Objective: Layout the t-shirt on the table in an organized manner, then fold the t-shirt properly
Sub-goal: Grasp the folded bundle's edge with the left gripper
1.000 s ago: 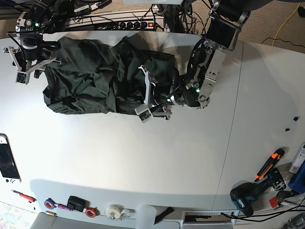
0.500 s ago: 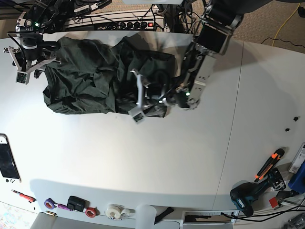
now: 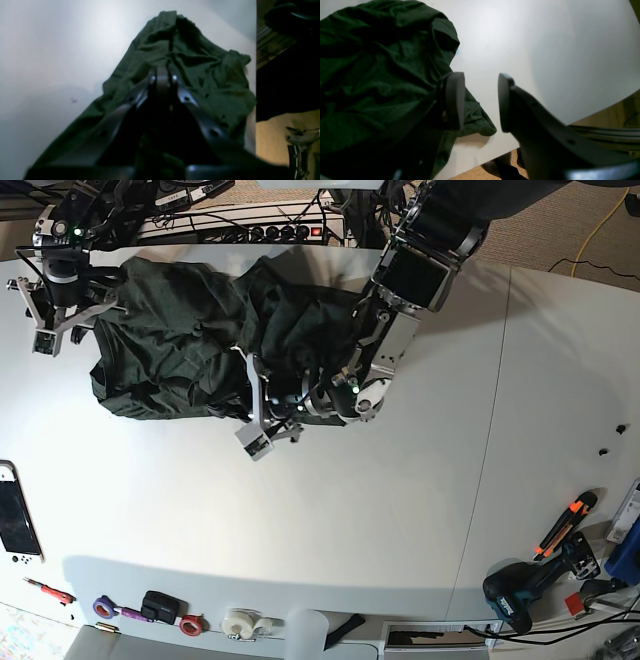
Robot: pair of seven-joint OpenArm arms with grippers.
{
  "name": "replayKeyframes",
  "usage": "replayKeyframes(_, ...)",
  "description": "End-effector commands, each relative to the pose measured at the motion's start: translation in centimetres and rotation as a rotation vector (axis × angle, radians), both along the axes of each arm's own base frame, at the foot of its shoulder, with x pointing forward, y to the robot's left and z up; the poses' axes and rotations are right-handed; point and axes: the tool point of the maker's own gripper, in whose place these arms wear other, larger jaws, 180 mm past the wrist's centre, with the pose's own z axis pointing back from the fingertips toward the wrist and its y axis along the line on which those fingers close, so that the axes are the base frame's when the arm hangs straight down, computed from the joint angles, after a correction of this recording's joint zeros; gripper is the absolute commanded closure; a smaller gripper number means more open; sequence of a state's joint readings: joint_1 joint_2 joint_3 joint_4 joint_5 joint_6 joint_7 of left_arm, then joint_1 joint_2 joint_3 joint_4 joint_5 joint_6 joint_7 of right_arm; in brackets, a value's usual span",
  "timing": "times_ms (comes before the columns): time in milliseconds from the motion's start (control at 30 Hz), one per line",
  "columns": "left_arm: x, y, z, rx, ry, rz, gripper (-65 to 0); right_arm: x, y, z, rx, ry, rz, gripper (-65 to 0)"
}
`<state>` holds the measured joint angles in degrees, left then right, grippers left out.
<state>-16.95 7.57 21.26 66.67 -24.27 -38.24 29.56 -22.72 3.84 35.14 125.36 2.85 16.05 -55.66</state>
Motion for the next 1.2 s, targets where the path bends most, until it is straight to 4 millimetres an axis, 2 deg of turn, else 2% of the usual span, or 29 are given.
replayKeyframes(0,0.3,-1.5,3.2,-0.1,-0.046,-0.024,0.0,0.4,-0.3,1.2,-0.033,-0.035,0.01,-22.1)
replayKeyframes(100,-0.1,-1.6,3.3,-0.096,-0.027,-0.043,0.0,0.5,-0.3,1.2,-0.035,-0.038,0.012,-22.1)
replayKeyframes(200,-0.3,-0.9,2.8,-0.008,-0.01,-0.079,0.0,0.5,-0.3,1.2,-0.038,-0.036,0.012,-22.1)
replayKeyframes(400,1.1,4.2,1.9,0.089,0.023,-0.045,0.0,0.6,-0.3,1.4,-0.042,-0.047,0.016,-22.1)
replayKeyframes(533,0.4,7.2,1.4,0.104,0.034,-0.039,0.0,0.8,-0.3,1.6,-0.044,-0.057,0.019,-22.1)
replayKeyframes(700,-1.2,9.5,-1.6,0.177,0.055,-0.016,0.0,1.5,-0.3,2.2,-0.044,-0.085,0.018,-22.1)
replayKeyframes(833,-2.3,8.9,-2.1,0.136,0.069,-0.01,0.0,2.0,-0.3,2.5,-0.045,-0.103,0.02,-22.1)
replayKeyframes(1167,-4.4,4.1,-2.9,0.229,-0.106,-0.089,0.0,1.7,-0.3,2.2,-0.039,-0.084,0.012,-22.1)
